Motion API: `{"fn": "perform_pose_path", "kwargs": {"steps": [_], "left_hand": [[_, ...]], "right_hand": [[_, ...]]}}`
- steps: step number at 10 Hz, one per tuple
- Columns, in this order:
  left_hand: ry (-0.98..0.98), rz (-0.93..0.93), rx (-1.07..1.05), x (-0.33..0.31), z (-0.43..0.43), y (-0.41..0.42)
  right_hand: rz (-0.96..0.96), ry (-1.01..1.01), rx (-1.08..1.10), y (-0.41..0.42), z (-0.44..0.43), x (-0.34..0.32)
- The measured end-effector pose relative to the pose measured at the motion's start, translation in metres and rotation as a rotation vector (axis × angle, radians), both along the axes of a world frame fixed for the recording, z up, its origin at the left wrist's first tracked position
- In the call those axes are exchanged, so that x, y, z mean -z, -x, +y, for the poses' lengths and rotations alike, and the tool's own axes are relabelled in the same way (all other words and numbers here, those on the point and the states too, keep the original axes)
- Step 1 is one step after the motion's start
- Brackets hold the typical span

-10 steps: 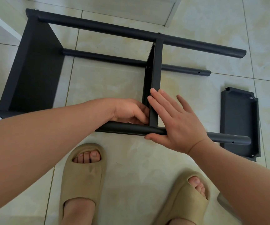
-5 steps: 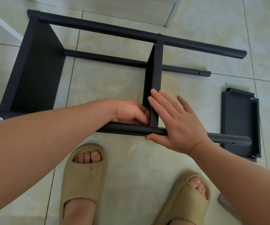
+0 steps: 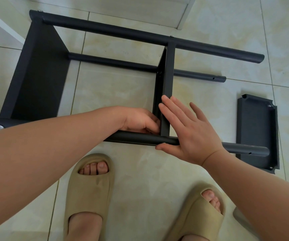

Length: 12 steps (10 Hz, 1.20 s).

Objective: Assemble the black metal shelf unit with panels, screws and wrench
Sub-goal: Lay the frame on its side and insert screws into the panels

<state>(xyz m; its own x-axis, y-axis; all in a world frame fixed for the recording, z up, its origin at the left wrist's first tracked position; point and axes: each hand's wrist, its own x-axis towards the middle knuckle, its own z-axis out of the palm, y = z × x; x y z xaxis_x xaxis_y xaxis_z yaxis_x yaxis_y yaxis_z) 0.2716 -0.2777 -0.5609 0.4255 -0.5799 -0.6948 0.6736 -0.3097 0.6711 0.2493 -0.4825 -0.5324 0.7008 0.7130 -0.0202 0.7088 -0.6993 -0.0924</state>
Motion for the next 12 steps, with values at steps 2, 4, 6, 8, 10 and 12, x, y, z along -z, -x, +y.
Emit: {"fn": "perform_pose_path", "kwargs": {"steps": [2, 4, 6, 8, 10, 12], "left_hand": [[0.091, 0.088, -0.075, 0.0022, 0.0004, -0.0017], [0.046, 0.045, -0.024, 0.0031, -0.0003, -0.0009], [0.048, 0.029, -0.043, 0.0068, 0.0019, -0.0006], [0.107, 0.088, -0.082, 0.0055, 0.0002, -0.0024], [-0.059, -0.044, 0.121, -0.0015, -0.0008, -0.0002], [0.043, 0.016, -0.006, 0.0037, 0.0015, -0.0003]], "right_hand": [[-0.005, -0.002, 0.001, 0.0003, -0.0001, 0.0008], [-0.012, -0.015, 0.0, 0.0001, -0.0004, 0.0016], [-0.012, -0.012, 0.0, -0.0001, -0.0003, 0.0016], [-0.016, -0.009, 0.0, -0.0002, -0.0005, 0.002], [-0.013, -0.008, -0.001, -0.0001, -0.0005, 0.0019], [-0.009, -0.006, -0.002, 0.0003, -0.0003, 0.0012]]}}
